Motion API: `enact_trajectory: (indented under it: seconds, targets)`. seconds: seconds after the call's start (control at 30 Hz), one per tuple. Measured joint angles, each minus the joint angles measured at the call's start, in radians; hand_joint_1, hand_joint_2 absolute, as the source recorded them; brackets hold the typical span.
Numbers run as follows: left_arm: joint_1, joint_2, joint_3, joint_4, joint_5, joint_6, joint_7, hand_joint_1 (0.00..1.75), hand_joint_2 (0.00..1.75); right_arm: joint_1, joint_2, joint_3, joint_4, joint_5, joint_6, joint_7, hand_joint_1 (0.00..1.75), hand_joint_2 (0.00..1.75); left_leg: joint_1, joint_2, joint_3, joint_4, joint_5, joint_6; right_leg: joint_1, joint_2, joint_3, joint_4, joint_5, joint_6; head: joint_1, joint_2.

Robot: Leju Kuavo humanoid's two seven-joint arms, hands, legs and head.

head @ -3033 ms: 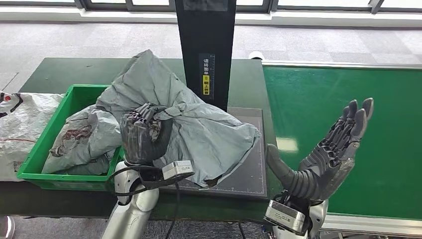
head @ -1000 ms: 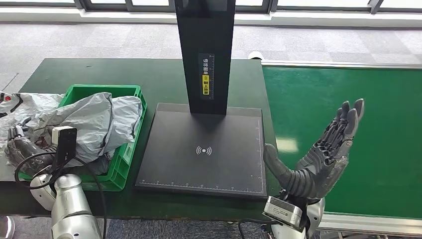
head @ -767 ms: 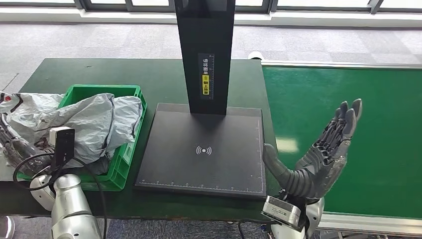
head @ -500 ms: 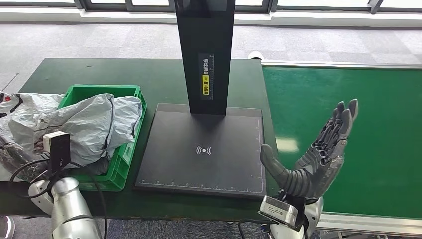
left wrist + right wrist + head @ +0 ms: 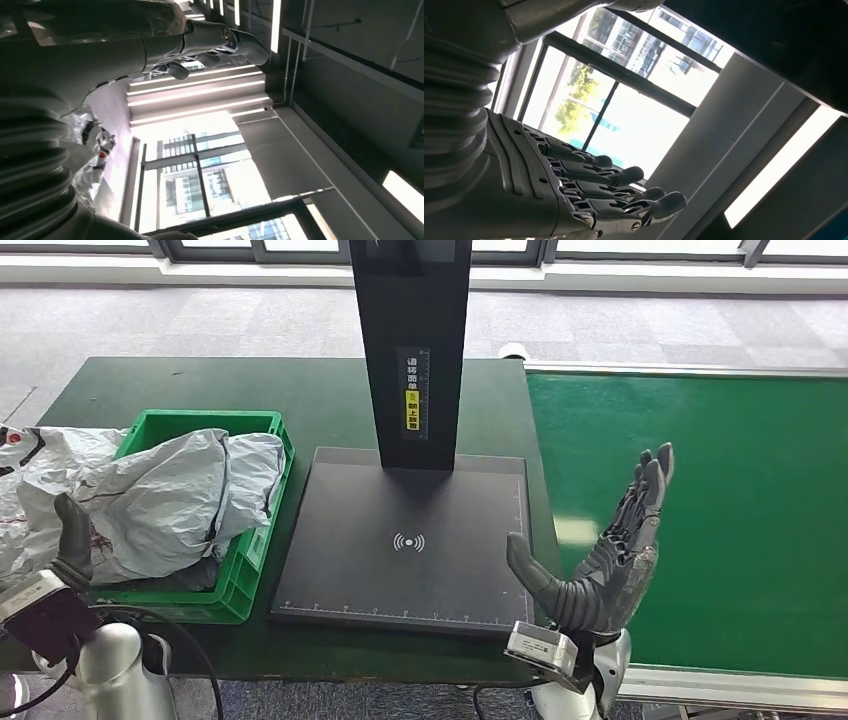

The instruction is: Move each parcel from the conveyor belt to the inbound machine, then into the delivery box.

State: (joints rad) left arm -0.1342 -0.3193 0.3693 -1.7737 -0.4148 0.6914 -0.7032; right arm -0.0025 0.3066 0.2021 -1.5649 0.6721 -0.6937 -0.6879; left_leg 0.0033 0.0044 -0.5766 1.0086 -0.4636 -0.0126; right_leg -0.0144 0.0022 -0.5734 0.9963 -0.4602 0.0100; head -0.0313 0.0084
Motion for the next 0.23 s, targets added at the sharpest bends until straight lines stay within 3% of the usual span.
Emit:
enact_trajectory:
  seconds: [0.13,0.23]
  targets:
    - [0.074,0.026,-0.128,-0.075,0.077,-0.063,0.005,0.00,1.75,-0.006,-0.012,0.045,0.088,-0.023,0.020,0.096,0.00,1.75,0.000,0.000,0.000,0.000,0.000,0.000,0.000,0.000,0.000,0.000,0.000,0.000,0.000,0.000]
    - [0.113,0.042,-0.206,-0.099,0.107,-0.131,0.003,0.00,1.75,-0.010,-0.021,0.087,0.129,-0.040,0.053,0.124,0.00,1.75,0.000,0.000,0.000,0.000,0.000,0.000,0.000,-0.001,0.000,0.000,0.000,0.000,0.000,0.000]
